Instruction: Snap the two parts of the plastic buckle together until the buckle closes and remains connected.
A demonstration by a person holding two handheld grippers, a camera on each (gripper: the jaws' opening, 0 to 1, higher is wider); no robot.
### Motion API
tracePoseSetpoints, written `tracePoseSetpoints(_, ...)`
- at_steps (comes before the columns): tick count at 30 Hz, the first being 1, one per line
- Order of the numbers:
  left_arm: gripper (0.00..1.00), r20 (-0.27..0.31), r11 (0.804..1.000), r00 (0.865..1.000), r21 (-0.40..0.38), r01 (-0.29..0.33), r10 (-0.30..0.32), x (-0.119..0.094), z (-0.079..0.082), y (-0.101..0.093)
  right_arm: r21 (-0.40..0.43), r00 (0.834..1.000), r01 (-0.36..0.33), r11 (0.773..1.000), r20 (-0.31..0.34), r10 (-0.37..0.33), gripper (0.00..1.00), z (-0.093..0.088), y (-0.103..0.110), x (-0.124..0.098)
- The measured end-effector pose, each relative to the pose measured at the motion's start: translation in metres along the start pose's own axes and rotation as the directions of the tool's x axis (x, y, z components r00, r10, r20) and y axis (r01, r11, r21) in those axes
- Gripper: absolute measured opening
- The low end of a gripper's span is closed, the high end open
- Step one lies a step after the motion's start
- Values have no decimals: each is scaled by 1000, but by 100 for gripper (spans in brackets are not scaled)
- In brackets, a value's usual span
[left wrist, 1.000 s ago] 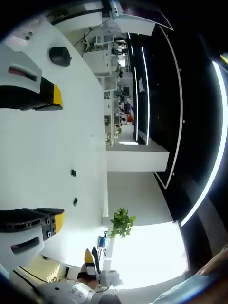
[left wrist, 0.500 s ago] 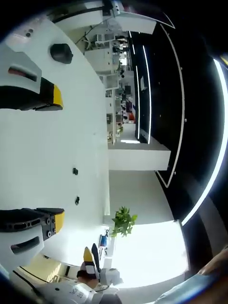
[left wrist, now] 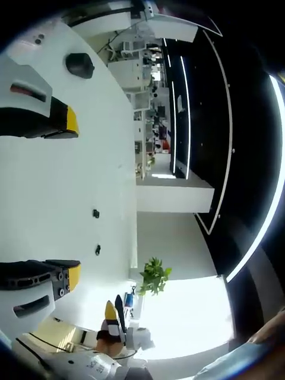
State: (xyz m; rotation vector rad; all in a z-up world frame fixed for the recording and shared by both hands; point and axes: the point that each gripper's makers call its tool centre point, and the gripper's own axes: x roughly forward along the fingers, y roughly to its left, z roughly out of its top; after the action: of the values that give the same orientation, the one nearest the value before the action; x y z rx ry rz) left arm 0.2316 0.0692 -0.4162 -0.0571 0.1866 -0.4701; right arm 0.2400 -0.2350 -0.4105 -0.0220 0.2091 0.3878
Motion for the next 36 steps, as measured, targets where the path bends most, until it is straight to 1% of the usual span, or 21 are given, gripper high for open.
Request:
tracePoseSetpoints(9,85,-9,1000,1000,-4,7,-7,1,-4,-1,-12,1000,-10,1000,-18,10,92,-2,-3,14)
tracePoseSetpoints(16,85,-15,1000,1000,1,15,-15,2,-4,-4,-2,999,-43,999,-28,42,91,-4,-6,25)
tracePoseSetpoints(21,85,-25,1000,999,0,20,-20,4,-7,-5,-10,998,-53,999,-40,52,91,-5,-5,34)
tracePoseSetpoints(26,84,-23,1000,999,7,24,-24,4,-5,-7,-14,997,-65,998,-51,64,90,-7,-4,42)
tracePoseSetpoints(36,84,-38,1000,999,4,28,-27,5,-10,-8,11,996,-64,998,-59,64,89,-11,-7,55)
